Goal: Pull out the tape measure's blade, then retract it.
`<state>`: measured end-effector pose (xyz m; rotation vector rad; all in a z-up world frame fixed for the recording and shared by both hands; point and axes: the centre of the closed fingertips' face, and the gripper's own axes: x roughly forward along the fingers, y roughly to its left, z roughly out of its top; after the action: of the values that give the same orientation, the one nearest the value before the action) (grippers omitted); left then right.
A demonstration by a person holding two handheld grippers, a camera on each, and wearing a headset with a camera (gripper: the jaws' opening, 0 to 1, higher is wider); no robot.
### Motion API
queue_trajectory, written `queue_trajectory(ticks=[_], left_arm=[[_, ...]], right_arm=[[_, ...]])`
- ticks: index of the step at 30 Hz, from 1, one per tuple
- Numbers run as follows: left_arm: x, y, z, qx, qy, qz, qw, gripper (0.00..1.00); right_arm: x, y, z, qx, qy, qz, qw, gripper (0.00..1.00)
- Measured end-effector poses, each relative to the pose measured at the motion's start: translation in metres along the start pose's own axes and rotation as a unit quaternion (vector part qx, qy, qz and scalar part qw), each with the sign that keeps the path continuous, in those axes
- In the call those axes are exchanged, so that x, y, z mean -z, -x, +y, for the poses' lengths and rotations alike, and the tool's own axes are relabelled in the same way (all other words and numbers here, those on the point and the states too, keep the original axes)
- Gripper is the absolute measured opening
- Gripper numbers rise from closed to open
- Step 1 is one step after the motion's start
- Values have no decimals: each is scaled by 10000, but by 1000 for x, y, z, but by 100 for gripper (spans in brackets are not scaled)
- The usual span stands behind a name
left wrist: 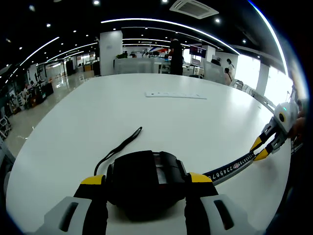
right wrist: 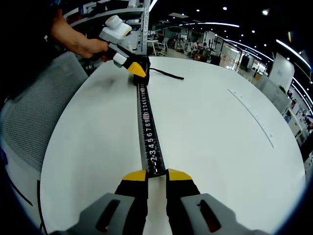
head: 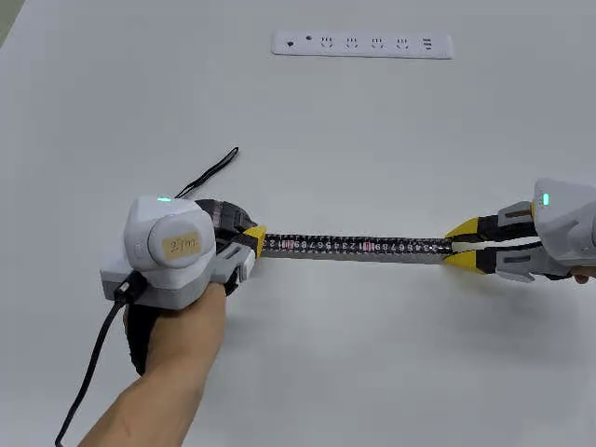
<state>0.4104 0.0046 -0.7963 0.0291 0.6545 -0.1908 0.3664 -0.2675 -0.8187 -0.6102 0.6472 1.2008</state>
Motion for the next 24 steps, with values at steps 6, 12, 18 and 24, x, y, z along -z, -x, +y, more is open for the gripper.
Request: queue_trajectory(ticks=[6, 12, 18, 24], left_arm=[[0, 0, 0, 44, 7, 18, 10000, 60], [0, 0, 1, 65, 35, 37, 10000, 60], [0, 2, 1, 99, 43, 44, 9999, 60], [1, 2, 1, 95, 48, 47, 9999, 61]], right_arm=[[0, -1, 1, -4, -23, -7, 10000, 11], [-1, -2, 1, 15, -19, -5, 10000, 11], [-4, -5, 3, -9, -25, -31, 10000, 11], [-5, -7, 3, -15, -10, -29, 10000, 11]])
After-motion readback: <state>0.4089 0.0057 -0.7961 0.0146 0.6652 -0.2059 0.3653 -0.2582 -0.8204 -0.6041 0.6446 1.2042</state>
